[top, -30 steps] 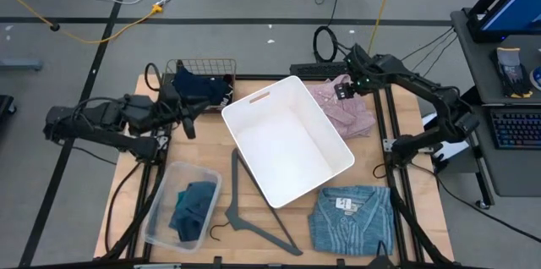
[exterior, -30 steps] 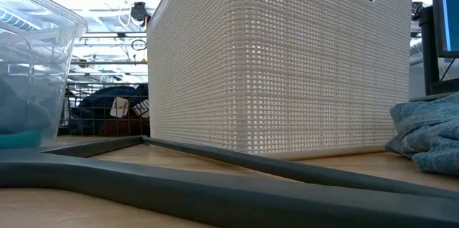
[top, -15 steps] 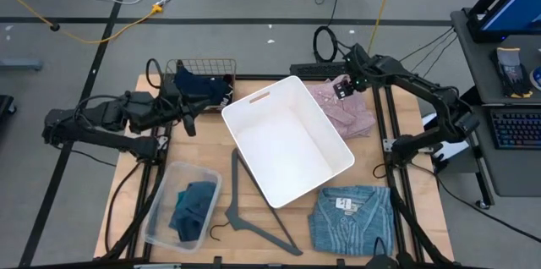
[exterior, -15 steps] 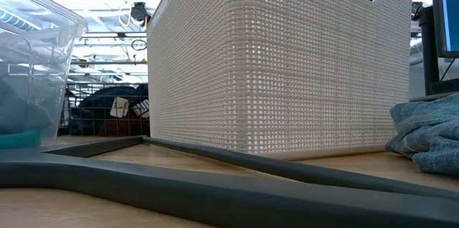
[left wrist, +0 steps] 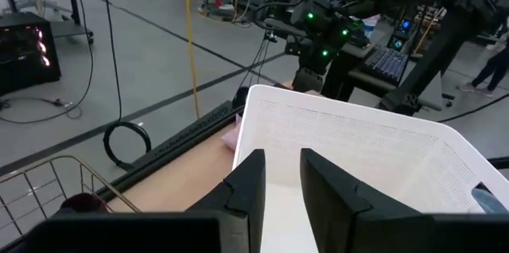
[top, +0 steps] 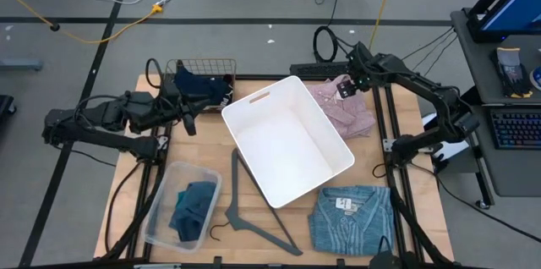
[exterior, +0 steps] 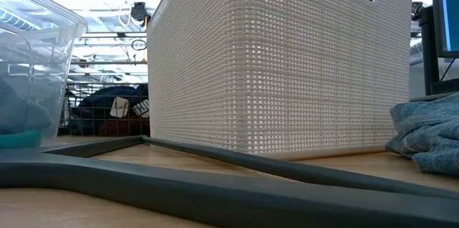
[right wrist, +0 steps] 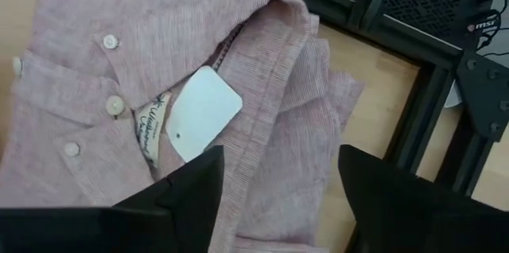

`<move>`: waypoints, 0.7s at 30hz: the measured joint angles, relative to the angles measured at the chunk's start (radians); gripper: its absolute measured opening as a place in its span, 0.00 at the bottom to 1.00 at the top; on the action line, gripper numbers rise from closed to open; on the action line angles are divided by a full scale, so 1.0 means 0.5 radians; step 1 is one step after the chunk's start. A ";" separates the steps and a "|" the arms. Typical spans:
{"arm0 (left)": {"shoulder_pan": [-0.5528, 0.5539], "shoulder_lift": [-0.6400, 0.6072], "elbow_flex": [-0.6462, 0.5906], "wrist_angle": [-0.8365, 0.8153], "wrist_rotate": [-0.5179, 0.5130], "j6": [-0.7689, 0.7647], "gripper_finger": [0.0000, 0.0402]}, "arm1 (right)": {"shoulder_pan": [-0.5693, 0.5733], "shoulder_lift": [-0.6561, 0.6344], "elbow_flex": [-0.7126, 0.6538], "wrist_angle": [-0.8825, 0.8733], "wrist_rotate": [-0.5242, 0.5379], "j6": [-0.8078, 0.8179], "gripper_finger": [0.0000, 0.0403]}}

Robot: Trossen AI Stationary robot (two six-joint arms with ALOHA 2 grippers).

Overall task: Pick & Place Cloths
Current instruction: Put the pink polo into the white bin

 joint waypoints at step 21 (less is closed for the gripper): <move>0.000 0.000 0.000 0.000 -0.005 -0.077 0.20 | 0.000 -0.002 -0.420 0.414 -0.101 0.058 0.99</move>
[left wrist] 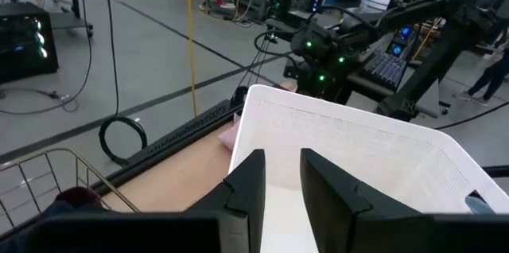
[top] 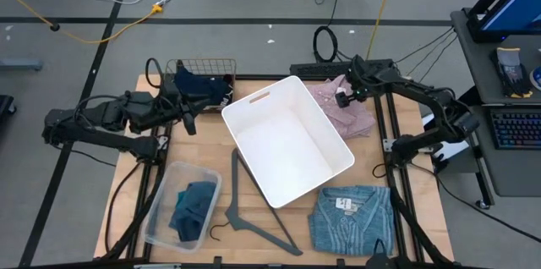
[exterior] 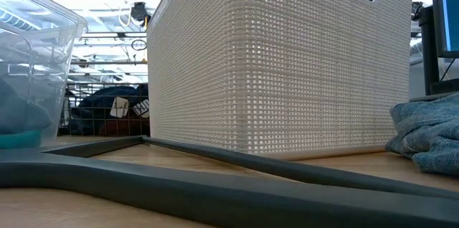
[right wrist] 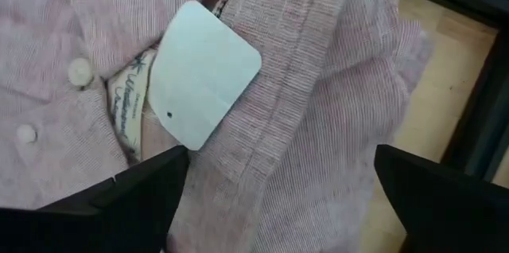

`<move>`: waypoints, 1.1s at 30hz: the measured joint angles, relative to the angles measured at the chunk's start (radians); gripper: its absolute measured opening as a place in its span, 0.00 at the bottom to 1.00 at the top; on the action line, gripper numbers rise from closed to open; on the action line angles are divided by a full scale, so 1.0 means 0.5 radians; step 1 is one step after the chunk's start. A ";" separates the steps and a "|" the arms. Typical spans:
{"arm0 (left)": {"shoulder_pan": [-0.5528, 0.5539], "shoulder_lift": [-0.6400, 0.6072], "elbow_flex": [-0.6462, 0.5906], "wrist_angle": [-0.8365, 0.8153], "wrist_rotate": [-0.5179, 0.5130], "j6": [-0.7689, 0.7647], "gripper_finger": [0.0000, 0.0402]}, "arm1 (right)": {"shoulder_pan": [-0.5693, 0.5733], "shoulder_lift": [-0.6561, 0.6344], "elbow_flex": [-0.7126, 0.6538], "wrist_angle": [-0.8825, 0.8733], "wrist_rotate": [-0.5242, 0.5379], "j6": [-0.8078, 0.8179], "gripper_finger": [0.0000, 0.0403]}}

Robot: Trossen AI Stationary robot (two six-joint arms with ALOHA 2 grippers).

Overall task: Pick & Place Cloths
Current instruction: Put the pink polo into the white bin

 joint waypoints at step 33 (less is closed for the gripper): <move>-0.001 0.001 0.000 0.047 -0.009 -0.057 0.20 | -0.130 0.003 -0.417 0.433 -0.061 0.572 0.73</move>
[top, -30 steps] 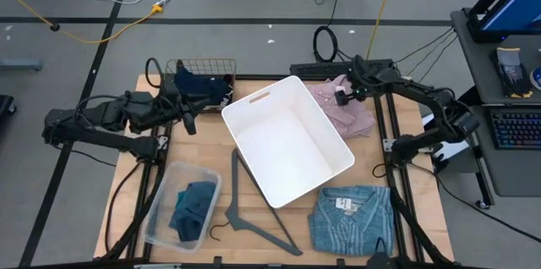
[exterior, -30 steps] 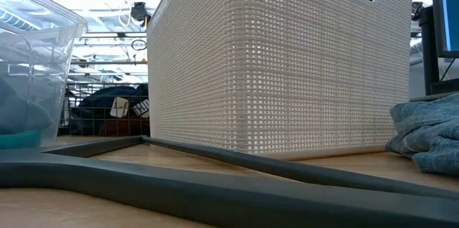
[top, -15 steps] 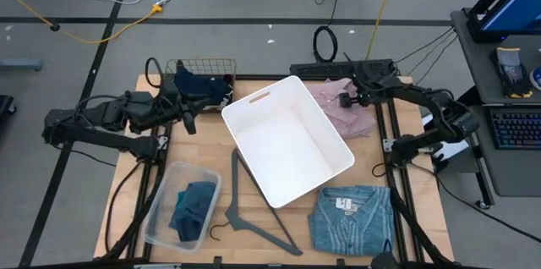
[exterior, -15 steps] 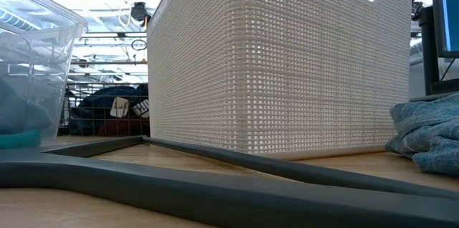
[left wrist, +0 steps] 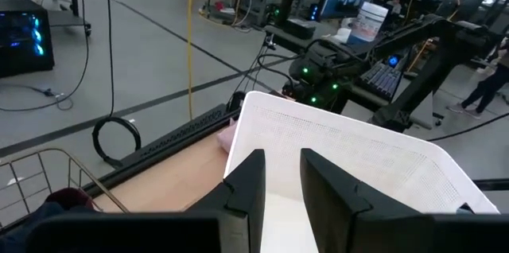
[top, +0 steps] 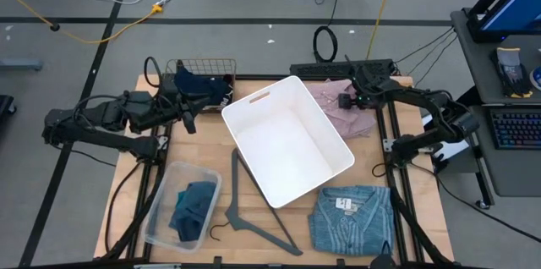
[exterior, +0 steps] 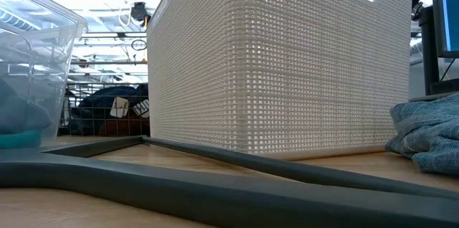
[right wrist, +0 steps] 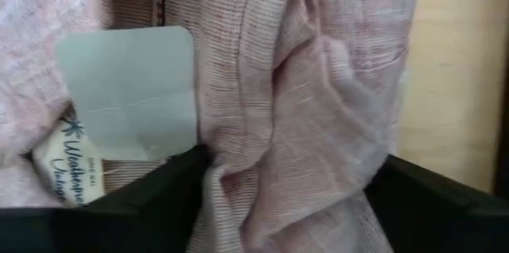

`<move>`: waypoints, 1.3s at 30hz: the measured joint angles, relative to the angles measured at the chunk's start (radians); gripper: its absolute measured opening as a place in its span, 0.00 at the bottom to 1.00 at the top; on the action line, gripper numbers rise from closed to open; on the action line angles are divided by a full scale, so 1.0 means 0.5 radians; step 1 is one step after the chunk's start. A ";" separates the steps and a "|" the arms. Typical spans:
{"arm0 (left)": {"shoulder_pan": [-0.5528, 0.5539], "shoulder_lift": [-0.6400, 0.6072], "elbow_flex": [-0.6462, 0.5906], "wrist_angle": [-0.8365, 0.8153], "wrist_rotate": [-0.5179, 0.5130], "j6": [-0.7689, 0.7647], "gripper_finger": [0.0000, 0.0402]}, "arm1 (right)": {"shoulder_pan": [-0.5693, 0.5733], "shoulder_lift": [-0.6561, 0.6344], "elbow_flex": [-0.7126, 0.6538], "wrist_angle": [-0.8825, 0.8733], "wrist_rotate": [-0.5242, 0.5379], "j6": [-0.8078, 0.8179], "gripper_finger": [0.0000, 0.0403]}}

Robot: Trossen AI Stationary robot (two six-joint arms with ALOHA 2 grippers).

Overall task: Pick & Place Cloths
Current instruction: Put the pink polo into the white bin

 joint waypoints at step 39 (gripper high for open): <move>0.000 0.000 0.000 0.062 0.019 0.026 0.20 | -0.030 -1.038 -0.001 0.276 0.118 0.243 0.03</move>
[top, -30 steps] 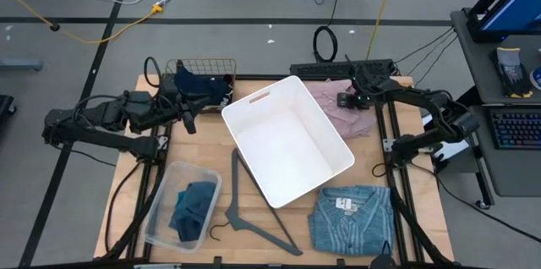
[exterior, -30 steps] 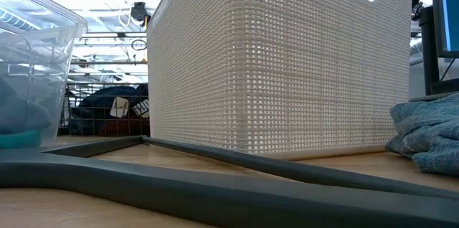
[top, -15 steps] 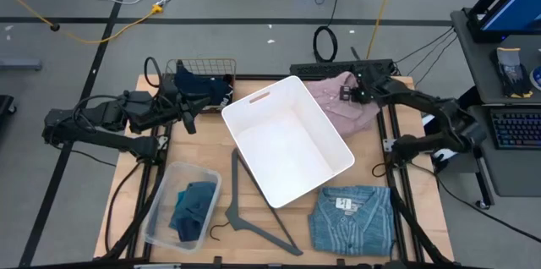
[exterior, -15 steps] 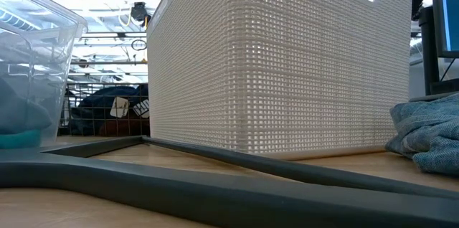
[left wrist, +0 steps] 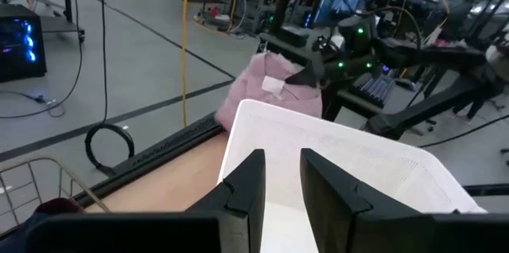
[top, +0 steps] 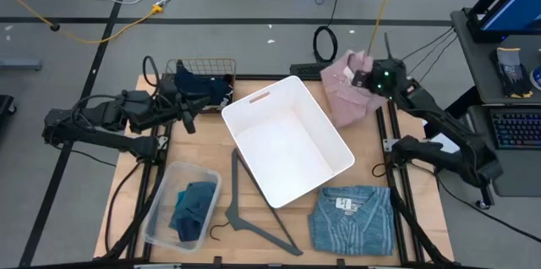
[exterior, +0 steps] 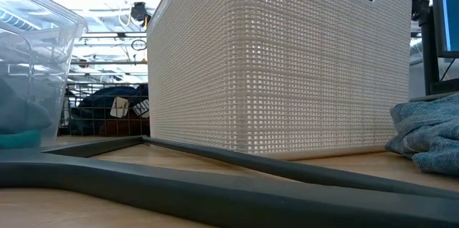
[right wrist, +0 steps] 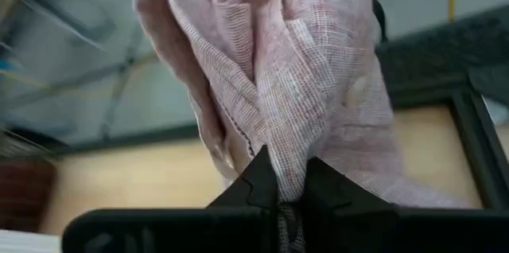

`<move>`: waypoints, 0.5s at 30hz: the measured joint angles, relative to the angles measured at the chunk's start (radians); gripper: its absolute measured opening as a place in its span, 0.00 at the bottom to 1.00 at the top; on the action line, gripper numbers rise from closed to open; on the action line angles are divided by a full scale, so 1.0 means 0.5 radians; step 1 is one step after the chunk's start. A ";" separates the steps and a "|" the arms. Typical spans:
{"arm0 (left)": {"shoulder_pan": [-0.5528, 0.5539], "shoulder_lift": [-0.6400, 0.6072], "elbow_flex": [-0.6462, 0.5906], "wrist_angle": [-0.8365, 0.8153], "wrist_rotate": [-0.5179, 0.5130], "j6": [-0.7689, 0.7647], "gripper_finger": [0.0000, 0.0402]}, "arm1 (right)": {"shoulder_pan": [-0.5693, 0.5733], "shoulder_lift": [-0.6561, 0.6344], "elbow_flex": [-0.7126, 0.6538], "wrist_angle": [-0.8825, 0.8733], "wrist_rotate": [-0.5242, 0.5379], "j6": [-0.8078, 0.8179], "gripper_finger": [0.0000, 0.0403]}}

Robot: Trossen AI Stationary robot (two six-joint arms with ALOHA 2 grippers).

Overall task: Pick & Place Cloths
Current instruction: Put the pink polo into the white bin

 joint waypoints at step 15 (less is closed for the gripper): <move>0.000 0.004 0.000 0.025 0.052 -0.004 0.20 | -0.001 -0.156 0.481 0.286 -0.118 -0.069 0.03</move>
